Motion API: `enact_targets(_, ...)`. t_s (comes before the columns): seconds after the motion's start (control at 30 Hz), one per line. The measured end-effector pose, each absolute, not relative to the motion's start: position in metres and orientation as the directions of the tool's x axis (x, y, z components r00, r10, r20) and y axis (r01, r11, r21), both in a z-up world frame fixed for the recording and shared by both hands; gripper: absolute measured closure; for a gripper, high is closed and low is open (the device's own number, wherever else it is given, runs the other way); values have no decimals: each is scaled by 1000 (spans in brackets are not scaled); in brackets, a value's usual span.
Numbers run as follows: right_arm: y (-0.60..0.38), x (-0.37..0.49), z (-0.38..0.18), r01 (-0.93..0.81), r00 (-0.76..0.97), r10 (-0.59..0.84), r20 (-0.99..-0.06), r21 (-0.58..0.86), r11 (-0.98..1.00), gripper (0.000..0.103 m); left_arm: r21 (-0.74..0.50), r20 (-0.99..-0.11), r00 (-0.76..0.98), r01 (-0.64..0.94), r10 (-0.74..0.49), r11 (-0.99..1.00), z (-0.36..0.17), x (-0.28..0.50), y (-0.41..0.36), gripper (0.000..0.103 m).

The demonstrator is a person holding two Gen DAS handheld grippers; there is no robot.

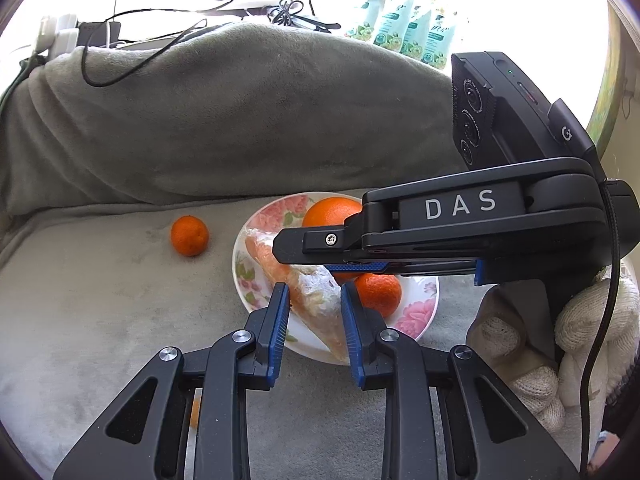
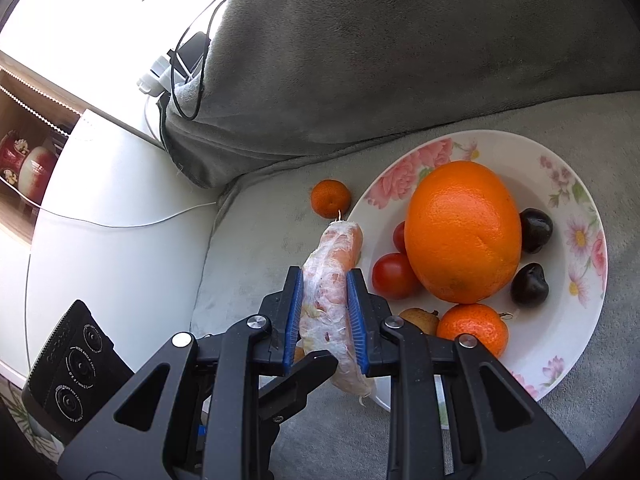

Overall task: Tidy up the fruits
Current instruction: 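Lift the pomelo segment with both tools and carry it over the white plate, then open both tools to set the pomelo segment down in the plate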

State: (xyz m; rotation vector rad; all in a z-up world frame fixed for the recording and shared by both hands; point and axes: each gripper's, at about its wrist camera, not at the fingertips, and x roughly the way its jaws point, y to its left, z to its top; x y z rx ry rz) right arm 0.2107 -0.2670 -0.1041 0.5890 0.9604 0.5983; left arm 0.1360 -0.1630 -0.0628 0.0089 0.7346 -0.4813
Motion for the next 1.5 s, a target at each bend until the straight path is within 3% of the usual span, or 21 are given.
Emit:
enact_targets(0.93,-301,203,-78,-200,550,617,-563,629,751,79,-169,-663,600,463,-448,870,-62,144,-182,78)
enact_targets(1.07,-310,199,-78,-185,572,592,-568,614,768,65,-177,-672,584,471,-456,864,-63,146,-185,76)
enact_targets(1.17,-314,197,-78,-178,585,574,-573,600,780,56,-172,-670,588,470,-452,866,-65,143,-184,62)
enact_targets(1.23,-317,196,-77,-177,595,559,-577,585,792,44,-173,-666,595,464,-450,869,-63,141,-180,47)
enact_targets(1.43,-320,190,-73,-181,625,523,-579,545,819,25,-178,-652,617,440,-441,880,-55,134,-164,46)
enact_targets(1.5,-319,188,-70,-190,636,510,-579,524,831,24,-169,-646,628,437,-434,884,-51,130,-161,46)
